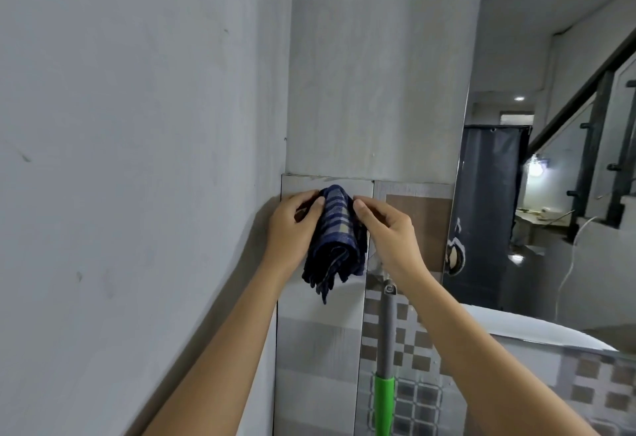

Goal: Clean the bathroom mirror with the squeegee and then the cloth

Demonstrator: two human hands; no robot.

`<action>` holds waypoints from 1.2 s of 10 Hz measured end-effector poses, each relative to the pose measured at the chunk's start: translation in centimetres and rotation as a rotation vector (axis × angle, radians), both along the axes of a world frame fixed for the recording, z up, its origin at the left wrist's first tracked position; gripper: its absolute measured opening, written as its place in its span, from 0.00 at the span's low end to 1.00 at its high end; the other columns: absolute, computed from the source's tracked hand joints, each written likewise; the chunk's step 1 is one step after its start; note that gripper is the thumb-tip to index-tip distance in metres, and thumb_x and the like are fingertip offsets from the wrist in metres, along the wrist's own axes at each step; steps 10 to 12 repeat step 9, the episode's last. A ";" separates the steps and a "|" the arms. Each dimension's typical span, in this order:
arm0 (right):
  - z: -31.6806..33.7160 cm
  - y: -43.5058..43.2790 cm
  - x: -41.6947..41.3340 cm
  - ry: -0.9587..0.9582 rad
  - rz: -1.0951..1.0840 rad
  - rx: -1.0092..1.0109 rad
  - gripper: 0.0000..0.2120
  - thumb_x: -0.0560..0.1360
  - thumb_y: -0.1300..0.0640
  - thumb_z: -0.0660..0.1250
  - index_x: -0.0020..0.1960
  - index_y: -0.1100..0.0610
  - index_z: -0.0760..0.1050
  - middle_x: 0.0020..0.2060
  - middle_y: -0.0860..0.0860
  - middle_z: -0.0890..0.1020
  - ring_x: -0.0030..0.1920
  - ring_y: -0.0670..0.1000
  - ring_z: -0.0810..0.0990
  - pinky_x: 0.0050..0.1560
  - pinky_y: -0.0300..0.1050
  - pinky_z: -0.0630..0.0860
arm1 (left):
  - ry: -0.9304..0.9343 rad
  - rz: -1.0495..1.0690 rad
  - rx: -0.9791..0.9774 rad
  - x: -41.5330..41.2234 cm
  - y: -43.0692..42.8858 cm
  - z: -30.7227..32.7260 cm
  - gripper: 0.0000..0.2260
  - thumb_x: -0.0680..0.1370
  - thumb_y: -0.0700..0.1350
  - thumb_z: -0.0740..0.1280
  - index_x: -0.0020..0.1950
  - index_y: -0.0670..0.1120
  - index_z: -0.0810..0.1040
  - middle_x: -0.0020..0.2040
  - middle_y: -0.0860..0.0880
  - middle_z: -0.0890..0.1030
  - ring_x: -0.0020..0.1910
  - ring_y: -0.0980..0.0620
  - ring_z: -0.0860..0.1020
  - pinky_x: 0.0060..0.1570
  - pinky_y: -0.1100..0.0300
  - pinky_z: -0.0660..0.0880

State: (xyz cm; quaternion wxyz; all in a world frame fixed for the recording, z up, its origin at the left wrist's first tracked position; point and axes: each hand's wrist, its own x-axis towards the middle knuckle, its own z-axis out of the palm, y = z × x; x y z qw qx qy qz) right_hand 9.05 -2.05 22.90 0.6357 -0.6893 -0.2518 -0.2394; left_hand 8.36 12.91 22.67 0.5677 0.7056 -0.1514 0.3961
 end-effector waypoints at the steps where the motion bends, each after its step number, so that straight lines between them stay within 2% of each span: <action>1: -0.6 0.2 -0.2 -0.057 -0.035 -0.078 0.18 0.73 0.50 0.69 0.61 0.52 0.76 0.55 0.47 0.80 0.56 0.45 0.78 0.57 0.42 0.77 | 0.057 -0.176 -0.054 -0.6 0.0 -0.5 0.12 0.77 0.50 0.64 0.59 0.49 0.78 0.54 0.52 0.81 0.53 0.58 0.79 0.53 0.63 0.76; 2: -0.9 0.7 -0.3 -0.130 -0.109 -0.127 0.19 0.73 0.51 0.69 0.63 0.52 0.75 0.54 0.46 0.78 0.55 0.44 0.77 0.55 0.37 0.75 | 0.075 -0.177 0.022 -0.4 0.2 -1.0 0.14 0.77 0.51 0.64 0.61 0.50 0.76 0.57 0.53 0.79 0.56 0.58 0.77 0.56 0.60 0.75; 4: -1.8 1.7 0.6 -0.299 -0.262 -0.183 0.14 0.74 0.59 0.68 0.60 0.58 0.77 0.52 0.51 0.80 0.50 0.47 0.79 0.56 0.42 0.76 | 0.048 -0.168 0.117 0.3 0.8 -1.5 0.13 0.78 0.49 0.63 0.62 0.50 0.74 0.58 0.52 0.76 0.55 0.60 0.76 0.53 0.65 0.75; 6: -1.5 1.7 0.5 -0.296 -0.281 -0.216 0.13 0.75 0.61 0.67 0.58 0.60 0.78 0.51 0.53 0.81 0.48 0.47 0.78 0.52 0.36 0.74 | 0.043 -0.113 0.194 0.6 0.9 -1.1 0.14 0.78 0.46 0.63 0.63 0.46 0.72 0.58 0.51 0.76 0.55 0.63 0.74 0.49 0.75 0.72; 7: -1.4 1.8 0.1 -0.283 -0.316 -0.269 0.13 0.76 0.60 0.65 0.60 0.60 0.77 0.53 0.55 0.81 0.50 0.49 0.78 0.55 0.41 0.76 | 0.053 -0.078 0.229 0.1 0.7 -0.9 0.14 0.79 0.47 0.62 0.63 0.47 0.72 0.58 0.50 0.76 0.55 0.58 0.75 0.50 0.70 0.73; 8: -1.0 1.4 -2.0 -0.247 -0.305 -0.336 0.14 0.78 0.61 0.61 0.62 0.60 0.75 0.54 0.55 0.80 0.48 0.46 0.74 0.51 0.34 0.69 | 0.111 -0.021 0.316 -1.6 0.4 -0.6 0.14 0.80 0.48 0.60 0.64 0.48 0.71 0.59 0.50 0.76 0.57 0.54 0.75 0.51 0.68 0.71; 9: -0.4 0.5 -4.2 -0.177 -0.311 -0.424 0.14 0.78 0.62 0.59 0.61 0.60 0.75 0.54 0.56 0.80 0.51 0.52 0.77 0.49 0.35 0.68 | 0.126 0.016 0.388 -4.6 0.2 -0.9 0.16 0.80 0.47 0.60 0.68 0.48 0.68 0.62 0.52 0.73 0.61 0.55 0.71 0.51 0.73 0.65; 12: -0.4 0.5 -4.2 -0.177 -0.311 -0.424 0.14 0.78 0.62 0.59 0.61 0.60 0.75 0.54 0.56 0.80 0.51 0.52 0.77 0.49 0.35 0.68 | 0.126 0.016 0.388 -4.6 0.2 -0.9 0.16 0.80 0.47 0.60 0.68 0.48 0.68 0.62 0.52 0.73 0.61 0.55 0.71 0.51 0.73 0.65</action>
